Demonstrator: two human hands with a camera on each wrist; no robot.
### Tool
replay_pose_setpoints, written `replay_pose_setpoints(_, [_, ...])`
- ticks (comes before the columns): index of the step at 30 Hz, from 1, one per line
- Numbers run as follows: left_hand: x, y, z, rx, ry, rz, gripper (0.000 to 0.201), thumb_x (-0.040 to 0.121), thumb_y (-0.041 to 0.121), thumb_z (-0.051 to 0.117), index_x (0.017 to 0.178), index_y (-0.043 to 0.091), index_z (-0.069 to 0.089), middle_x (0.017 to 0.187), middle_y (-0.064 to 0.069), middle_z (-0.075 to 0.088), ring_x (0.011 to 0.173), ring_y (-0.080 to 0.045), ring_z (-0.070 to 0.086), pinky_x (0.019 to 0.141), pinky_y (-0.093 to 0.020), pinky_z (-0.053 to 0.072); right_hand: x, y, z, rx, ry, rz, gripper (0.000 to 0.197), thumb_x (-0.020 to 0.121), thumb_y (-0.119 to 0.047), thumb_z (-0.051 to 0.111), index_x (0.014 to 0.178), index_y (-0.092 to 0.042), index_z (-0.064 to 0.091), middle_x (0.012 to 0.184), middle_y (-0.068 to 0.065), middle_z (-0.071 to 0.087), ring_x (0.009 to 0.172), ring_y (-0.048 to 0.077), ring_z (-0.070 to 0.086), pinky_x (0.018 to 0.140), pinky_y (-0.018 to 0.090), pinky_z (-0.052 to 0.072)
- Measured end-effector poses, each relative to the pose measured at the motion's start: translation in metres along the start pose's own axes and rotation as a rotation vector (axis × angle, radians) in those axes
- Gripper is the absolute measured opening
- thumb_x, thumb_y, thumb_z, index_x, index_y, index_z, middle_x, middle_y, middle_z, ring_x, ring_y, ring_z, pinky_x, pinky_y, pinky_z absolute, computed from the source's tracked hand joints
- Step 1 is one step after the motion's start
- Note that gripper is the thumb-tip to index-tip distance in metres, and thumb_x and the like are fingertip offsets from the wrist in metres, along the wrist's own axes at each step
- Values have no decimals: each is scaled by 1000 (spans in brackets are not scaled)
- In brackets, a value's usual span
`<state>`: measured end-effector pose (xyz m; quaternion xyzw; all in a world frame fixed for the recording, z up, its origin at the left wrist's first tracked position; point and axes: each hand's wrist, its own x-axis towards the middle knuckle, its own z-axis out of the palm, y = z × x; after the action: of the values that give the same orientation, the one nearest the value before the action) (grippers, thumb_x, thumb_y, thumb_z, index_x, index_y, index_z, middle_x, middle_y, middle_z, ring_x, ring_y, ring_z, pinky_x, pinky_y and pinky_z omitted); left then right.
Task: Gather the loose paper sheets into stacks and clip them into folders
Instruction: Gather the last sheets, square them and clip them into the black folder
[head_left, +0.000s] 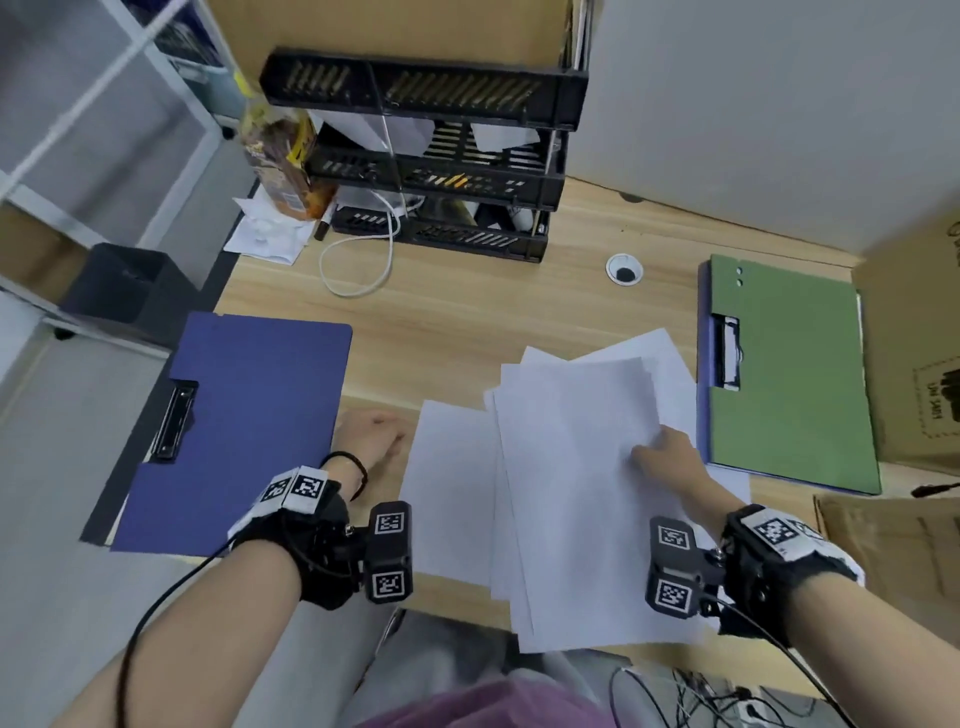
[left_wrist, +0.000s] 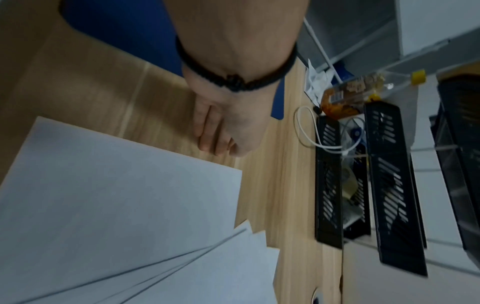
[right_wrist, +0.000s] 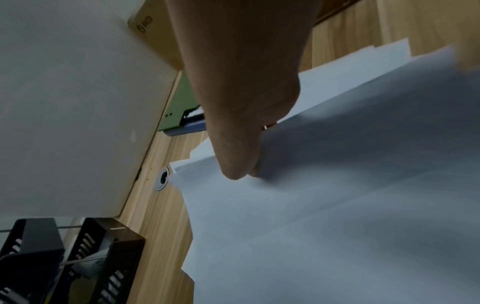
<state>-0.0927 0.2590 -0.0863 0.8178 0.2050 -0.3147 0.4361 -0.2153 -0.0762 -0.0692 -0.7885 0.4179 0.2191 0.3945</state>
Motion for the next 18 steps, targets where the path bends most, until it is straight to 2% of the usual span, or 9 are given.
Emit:
replay_pose_setpoints(2, [0,1,4,60,-45,17,15,74,16,65,59,14,65,72,-8,70,70,-22,65,85,-45,54,-5,1,-3,-86,-51,-72,19,90,-10,49,107,-9,56,107,12,60,98,32,57,82,35,46])
replay_pose_setpoints(4, [1,-1,9,91,-82,58,13,72,17,62,66,8,69,74,-12,72,73,-28,68,85,-47,54,-9,-5,-2,-183,-72,-156,20,90,-9,46,106,-4,56,105,13,60,97,33,56,77,34,41])
replay_pose_setpoints(5, [0,-1,11,95,-93,70,12,71,17,60,66,11,69,77,-13,72,78,-31,70,87,-48,53,-8,-8,0,-224,-76,-207,23,89,-10,44,105,-1,56,104,15,61,95,35,57,75,36,41])
replay_pose_setpoints(7, [-6,2,11,91,-102,84,22,74,16,59,58,27,69,79,-13,72,86,-33,69,89,-48,52,-8,-20,5,-304,-100,-309,26,85,-13,40,101,1,55,98,17,62,89,38,57,70,38,40])
replay_pose_setpoints(9, [-12,1,9,72,-88,69,35,79,16,59,51,37,66,77,-4,71,89,-31,69,89,-45,53,-7,-37,12,-375,-115,-397,15,86,-6,41,93,-1,52,89,14,60,82,35,55,66,36,38])
replay_pose_setpoints(10, [-15,0,6,54,-76,54,36,79,15,58,52,36,65,76,1,68,90,-31,69,90,-45,53,-7,-47,15,-403,-131,-435,10,87,-3,40,88,-4,50,86,12,59,79,33,53,65,35,37])
replay_pose_setpoints(12, [-18,-5,2,-3,-26,24,29,82,17,54,61,34,64,75,5,66,88,-30,69,92,-45,53,-1,-65,24,-475,-180,-508,13,88,-2,40,86,-12,48,86,10,58,80,31,52,66,34,39])
replay_pose_setpoints(15, [-23,-16,-5,-83,50,20,20,86,22,51,78,33,65,81,0,67,83,-26,67,91,-44,52,12,-82,45,-651,-266,-589,17,87,-4,40,88,-18,51,97,14,64,91,36,58,74,38,46])
replay_pose_setpoints(18, [-29,-29,-8,-70,35,15,16,86,21,55,89,29,69,86,-5,70,89,-27,67,92,-40,51,18,-83,63,-770,-337,-585,25,86,-6,40,69,-23,37,94,16,53,102,39,53,79,40,45])
